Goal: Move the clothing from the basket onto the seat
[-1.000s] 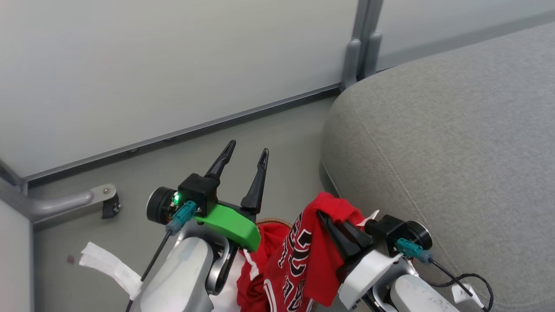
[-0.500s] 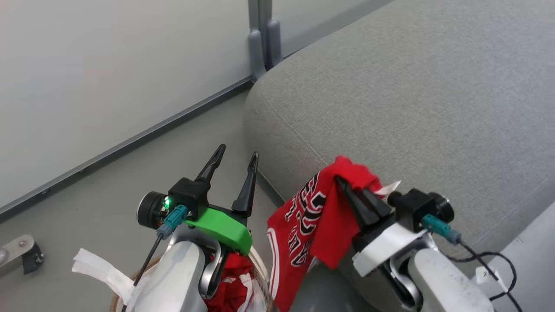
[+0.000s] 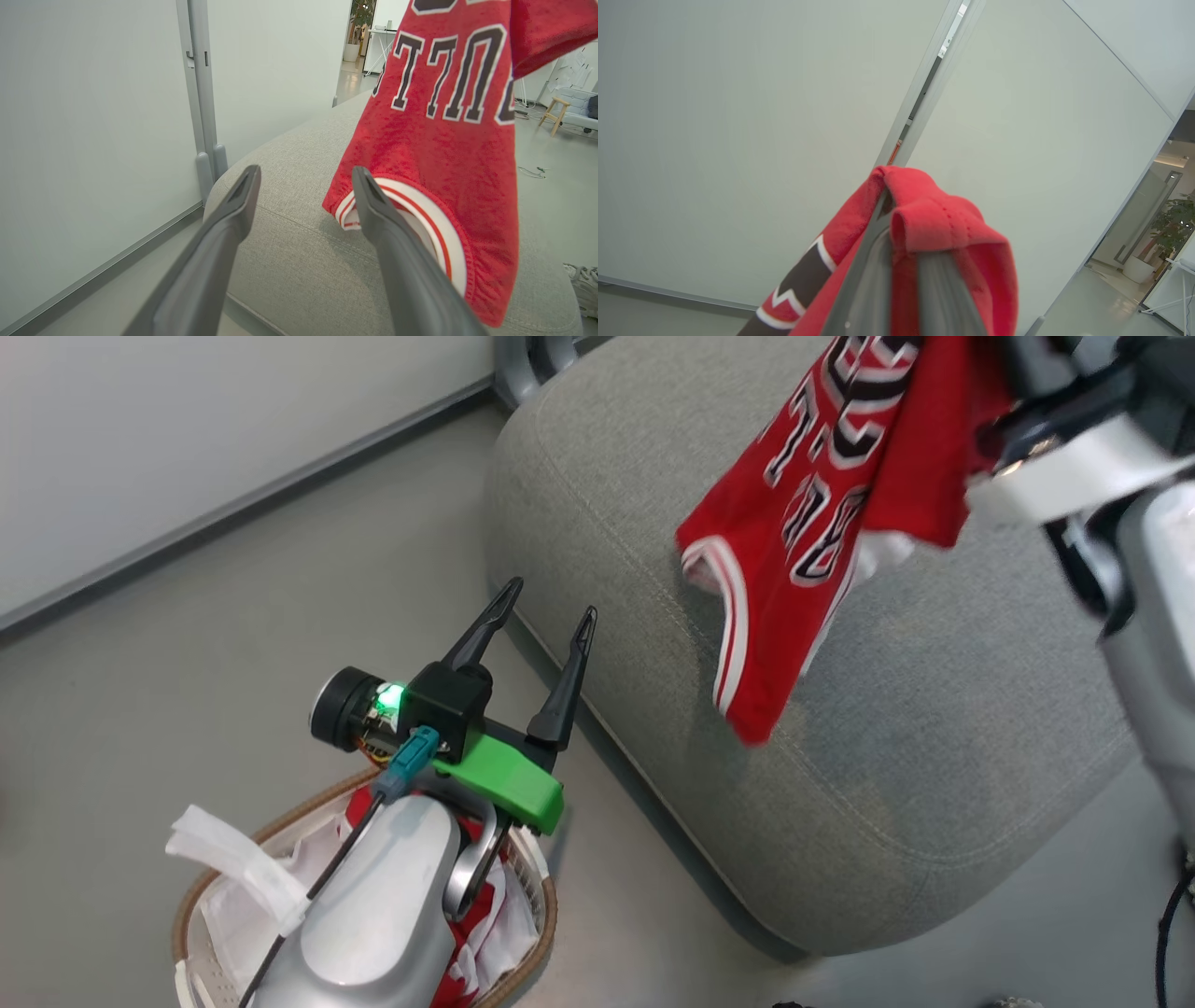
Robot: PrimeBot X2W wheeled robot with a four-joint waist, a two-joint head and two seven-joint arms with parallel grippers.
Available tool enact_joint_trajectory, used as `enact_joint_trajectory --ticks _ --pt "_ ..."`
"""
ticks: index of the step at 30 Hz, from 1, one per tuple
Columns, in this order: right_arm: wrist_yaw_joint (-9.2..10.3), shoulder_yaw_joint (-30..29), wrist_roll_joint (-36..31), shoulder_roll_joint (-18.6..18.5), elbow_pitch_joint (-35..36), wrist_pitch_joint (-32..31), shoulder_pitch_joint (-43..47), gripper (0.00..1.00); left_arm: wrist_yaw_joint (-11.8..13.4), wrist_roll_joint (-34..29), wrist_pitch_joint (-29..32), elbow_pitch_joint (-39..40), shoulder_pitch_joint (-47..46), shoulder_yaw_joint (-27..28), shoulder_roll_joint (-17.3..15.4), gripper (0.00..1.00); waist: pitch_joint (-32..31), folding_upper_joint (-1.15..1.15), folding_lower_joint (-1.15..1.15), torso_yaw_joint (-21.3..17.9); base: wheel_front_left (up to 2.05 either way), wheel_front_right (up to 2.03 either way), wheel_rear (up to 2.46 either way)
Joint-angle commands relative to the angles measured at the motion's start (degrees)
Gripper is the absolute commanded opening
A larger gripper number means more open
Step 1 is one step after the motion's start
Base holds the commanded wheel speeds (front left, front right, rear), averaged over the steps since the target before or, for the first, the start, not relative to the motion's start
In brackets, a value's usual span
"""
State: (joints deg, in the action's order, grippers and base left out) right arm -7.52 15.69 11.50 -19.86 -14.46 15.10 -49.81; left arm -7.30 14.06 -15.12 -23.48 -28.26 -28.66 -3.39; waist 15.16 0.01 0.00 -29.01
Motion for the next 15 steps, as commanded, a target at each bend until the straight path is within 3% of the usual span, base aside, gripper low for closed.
enact_joint_trajectory --ticks 1,9,15 --pt "0.07 -0.7 -0.4 -0.7 -0.9 0.1 -2.9 0.00 -0.2 -0.2 -0.1 0.3 -1.6 -0.4 -0.9 1.00 6.8 -0.01 0.00 3.8 0.00 0.00 0.00" --pt "0.07 -6.7 -2.8 -6.3 -10.8 0.1 -20.7 0.00 -0.3 1.1 -0.1 2.2 -7.5 -5.3 -2.6 1.00 15.9 -0.01 0.00 7.8 0.00 0.00 0.00" --pt "0.07 -9.6 -4.8 -6.3 -20.1 0.0 -23.8 0.00 -0.3 2.0 -0.1 3.5 -10.4 -7.0 -3.5 1.00 20.7 -0.01 0.00 10.2 0.00 0.00 0.00"
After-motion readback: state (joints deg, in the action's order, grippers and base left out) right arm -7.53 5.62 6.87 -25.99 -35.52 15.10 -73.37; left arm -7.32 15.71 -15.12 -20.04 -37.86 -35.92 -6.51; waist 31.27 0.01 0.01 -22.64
